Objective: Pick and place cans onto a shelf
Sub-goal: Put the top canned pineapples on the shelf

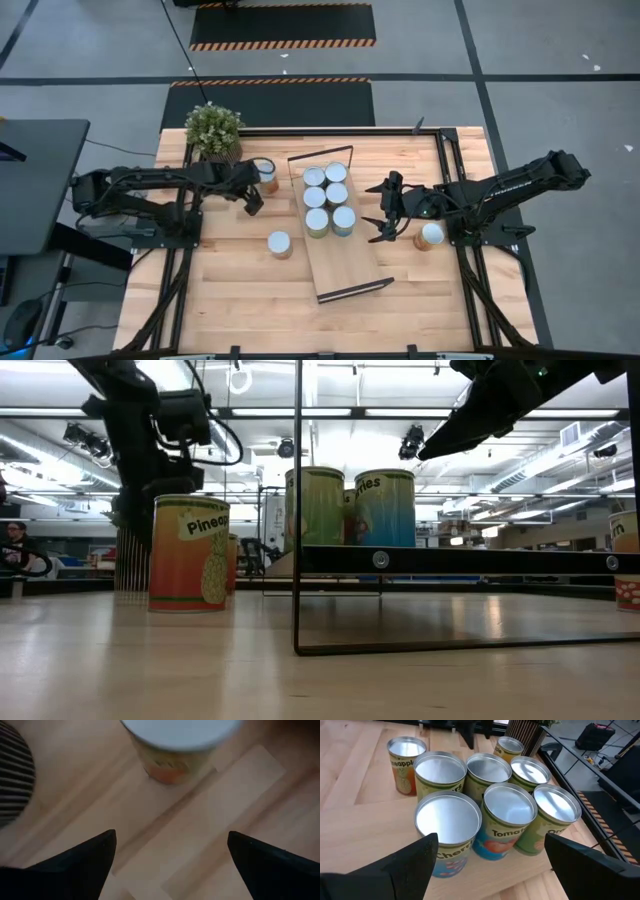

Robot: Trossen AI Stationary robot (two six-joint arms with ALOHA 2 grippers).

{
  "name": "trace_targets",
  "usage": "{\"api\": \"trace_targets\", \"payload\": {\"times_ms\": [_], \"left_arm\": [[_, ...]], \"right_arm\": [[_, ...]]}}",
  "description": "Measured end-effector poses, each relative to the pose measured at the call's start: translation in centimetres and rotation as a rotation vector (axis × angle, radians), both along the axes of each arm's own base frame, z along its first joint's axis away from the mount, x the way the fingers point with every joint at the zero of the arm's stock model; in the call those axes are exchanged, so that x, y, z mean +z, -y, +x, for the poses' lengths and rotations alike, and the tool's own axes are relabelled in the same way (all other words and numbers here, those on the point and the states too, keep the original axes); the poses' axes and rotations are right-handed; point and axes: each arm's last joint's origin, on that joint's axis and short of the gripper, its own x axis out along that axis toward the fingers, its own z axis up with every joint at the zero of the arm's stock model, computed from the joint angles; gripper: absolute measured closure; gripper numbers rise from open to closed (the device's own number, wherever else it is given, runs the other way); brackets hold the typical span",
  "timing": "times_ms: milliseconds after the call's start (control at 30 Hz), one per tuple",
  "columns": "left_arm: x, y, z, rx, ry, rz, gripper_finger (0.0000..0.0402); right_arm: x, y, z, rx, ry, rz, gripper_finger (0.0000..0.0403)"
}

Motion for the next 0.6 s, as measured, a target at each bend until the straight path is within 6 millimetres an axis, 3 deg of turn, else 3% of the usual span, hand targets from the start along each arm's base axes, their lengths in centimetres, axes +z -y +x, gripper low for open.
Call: {"api": "trace_targets", "payload": {"times_ms": [433,600], "left_arm": [[0.9,-3.2,0.7,-0.047,0.168,0.112,0.0012],[0.2,-3.8,1.2,-0.055,0.159,0.111,0.0012]], "right_arm": [[0.0,0.1,0.0,0.001,-0.002,-0.008,0.0029],[0.0,0.1,0.0,0.009,-0.002,-0.020,0.0029]]}}
